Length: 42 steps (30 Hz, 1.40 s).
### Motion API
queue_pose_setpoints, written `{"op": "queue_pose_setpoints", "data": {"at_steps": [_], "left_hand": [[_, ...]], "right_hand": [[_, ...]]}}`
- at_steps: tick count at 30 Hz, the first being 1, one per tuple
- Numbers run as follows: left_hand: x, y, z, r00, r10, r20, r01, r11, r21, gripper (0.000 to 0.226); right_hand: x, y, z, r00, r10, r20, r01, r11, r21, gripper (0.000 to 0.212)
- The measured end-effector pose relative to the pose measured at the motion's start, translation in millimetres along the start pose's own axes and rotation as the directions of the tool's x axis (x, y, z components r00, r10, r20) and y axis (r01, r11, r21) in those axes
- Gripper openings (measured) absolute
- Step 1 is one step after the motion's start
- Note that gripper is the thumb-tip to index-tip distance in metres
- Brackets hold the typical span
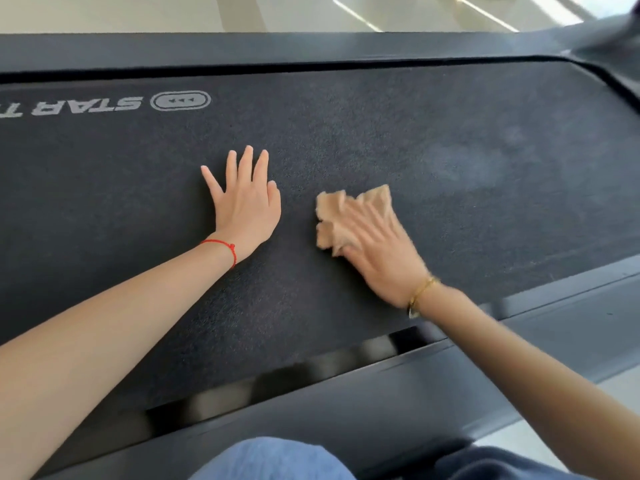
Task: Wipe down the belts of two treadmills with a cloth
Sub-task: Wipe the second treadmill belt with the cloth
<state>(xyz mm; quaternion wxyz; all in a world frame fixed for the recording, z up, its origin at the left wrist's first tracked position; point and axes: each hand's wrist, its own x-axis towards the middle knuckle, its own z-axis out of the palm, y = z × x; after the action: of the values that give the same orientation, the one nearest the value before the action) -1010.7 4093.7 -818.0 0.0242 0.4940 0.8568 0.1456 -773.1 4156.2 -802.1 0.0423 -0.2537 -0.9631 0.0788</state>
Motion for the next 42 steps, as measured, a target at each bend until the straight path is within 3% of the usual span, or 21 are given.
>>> {"op": "queue_pose_setpoints", "data": {"at_steps": [2,4,9,14,17,20,22,25,27,29,33,35,37,39,42], "left_hand": [[8,2,3,1.000,-0.021,-0.006,0.021,1.000,0.002,0.056],[13,4,6,0.999,-0.042,-0.007,0.042,0.999,-0.001,0.055],[15,4,12,0.996,-0.082,-0.020,0.083,0.996,0.031,0.055],[14,5,14,0.995,-0.092,-0.049,0.095,0.993,0.066,0.055],[14,6,14,0.994,-0.096,-0.057,0.100,0.992,0.074,0.056],[13,6,15,0.993,-0.093,-0.069,0.098,0.992,0.079,0.057],[13,5,16,0.994,-0.090,-0.061,0.096,0.991,0.097,0.061],[13,4,15,0.995,-0.092,-0.041,0.095,0.990,0.104,0.062],[12,5,15,0.994,-0.100,-0.037,0.103,0.990,0.096,0.062],[12,6,14,0.994,-0.106,-0.036,0.109,0.989,0.102,0.061],[14,7,15,0.994,-0.103,-0.029,0.106,0.986,0.125,0.061],[14,8,16,0.994,-0.101,-0.036,0.105,0.986,0.126,0.061],[14,8,16,0.994,-0.103,-0.046,0.107,0.987,0.119,0.061],[15,7,15,0.993,-0.106,-0.046,0.111,0.988,0.105,0.061],[16,7,13,0.993,-0.108,-0.043,0.112,0.990,0.088,0.061]], "right_hand": [[-20,-18,6,0.990,-0.138,0.032,0.137,0.990,0.028,0.056],[-27,-18,5,0.981,-0.176,0.085,0.167,0.980,0.110,0.054],[30,52,3,0.974,-0.225,0.027,0.221,0.970,0.100,0.056],[148,126,-2,0.999,0.046,0.019,-0.046,0.999,0.016,0.074],[200,112,-1,0.987,0.160,-0.031,-0.160,0.987,-0.014,0.064],[203,56,-1,0.987,-0.107,-0.119,0.092,0.988,-0.121,0.055],[184,36,9,0.957,-0.289,-0.038,0.285,0.955,-0.077,0.052],[172,51,4,0.926,-0.369,0.077,0.362,0.928,0.083,0.053],[186,64,-10,0.915,-0.403,0.013,0.401,0.912,0.083,0.051],[222,88,-19,0.942,-0.328,-0.063,0.329,0.944,-0.008,0.054],[305,133,-5,0.998,0.054,0.019,-0.053,0.997,-0.048,0.058],[330,117,2,0.994,0.102,0.040,-0.101,0.994,-0.036,0.058],[341,76,4,1.000,0.015,0.019,-0.013,0.997,-0.073,0.058],[331,33,10,0.987,-0.163,-0.012,0.161,0.981,-0.105,0.058],[302,16,17,0.935,-0.346,0.077,0.350,0.936,-0.039,0.057]]}}
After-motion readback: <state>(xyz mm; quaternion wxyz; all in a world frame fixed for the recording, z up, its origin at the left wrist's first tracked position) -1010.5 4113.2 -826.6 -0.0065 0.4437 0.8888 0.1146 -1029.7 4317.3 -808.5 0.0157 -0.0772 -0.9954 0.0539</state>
